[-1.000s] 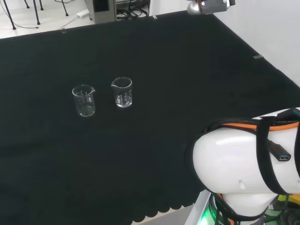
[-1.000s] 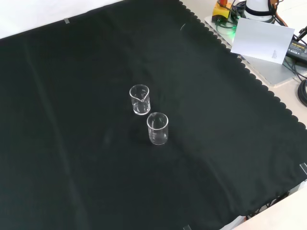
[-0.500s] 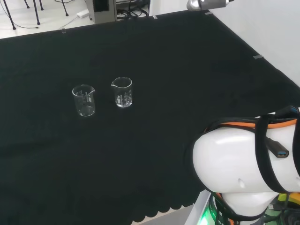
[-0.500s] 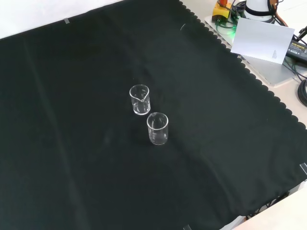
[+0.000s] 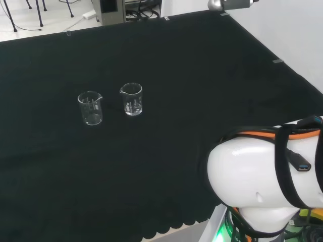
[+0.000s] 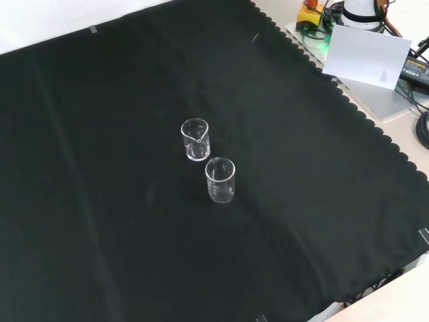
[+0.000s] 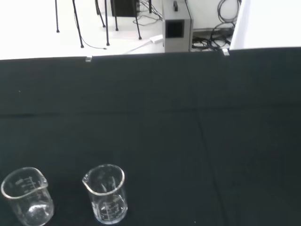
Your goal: Pick up the beaker on the right.
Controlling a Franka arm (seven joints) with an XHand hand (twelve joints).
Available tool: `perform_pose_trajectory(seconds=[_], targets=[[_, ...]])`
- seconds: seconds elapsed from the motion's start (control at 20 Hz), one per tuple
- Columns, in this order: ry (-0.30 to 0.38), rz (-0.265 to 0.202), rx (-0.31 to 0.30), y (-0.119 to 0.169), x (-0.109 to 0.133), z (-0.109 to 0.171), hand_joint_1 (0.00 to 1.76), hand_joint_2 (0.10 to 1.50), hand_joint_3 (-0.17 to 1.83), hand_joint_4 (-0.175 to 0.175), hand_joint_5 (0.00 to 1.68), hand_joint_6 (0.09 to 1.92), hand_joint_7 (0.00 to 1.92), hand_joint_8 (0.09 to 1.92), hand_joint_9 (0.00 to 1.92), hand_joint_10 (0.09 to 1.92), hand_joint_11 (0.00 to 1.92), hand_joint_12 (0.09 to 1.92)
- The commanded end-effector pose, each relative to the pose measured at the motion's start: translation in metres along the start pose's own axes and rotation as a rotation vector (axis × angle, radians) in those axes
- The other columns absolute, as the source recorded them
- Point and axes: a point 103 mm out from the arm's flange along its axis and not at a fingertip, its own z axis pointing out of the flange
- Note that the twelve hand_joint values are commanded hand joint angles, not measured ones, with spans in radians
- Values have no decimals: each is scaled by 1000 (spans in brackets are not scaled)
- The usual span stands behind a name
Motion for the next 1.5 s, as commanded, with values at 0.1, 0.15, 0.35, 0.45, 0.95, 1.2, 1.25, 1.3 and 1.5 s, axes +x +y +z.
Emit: perform_pose_trajectory(seconds=[0.1,0.15,0.35,0.45,0.95,1.2,1.25,1.3,1.5], targets=[[14,51,65,28,-18,54,467,1089,204,-7,295,87,225,444,216,608,0,898],[17,52,66,33,-16,62,478,1081,204,-7,296,87,226,446,219,609,0,905],[49,38,63,58,-11,90,548,1023,244,-5,306,87,231,456,248,614,0,970],[80,31,64,72,-10,103,595,950,336,-4,312,87,232,467,271,615,0,1012],[148,-31,125,110,14,171,761,669,618,10,328,87,268,503,327,624,0,1127],[182,-65,181,125,-2,197,782,611,663,17,319,87,258,502,320,624,0,1127],[188,-72,191,127,-2,203,784,605,665,17,315,87,255,501,319,624,0,1126],[194,-77,199,129,-2,208,786,599,666,17,311,87,252,501,317,623,0,1125],[216,-103,238,134,1,226,784,573,679,14,294,87,238,496,313,624,0,1110]])
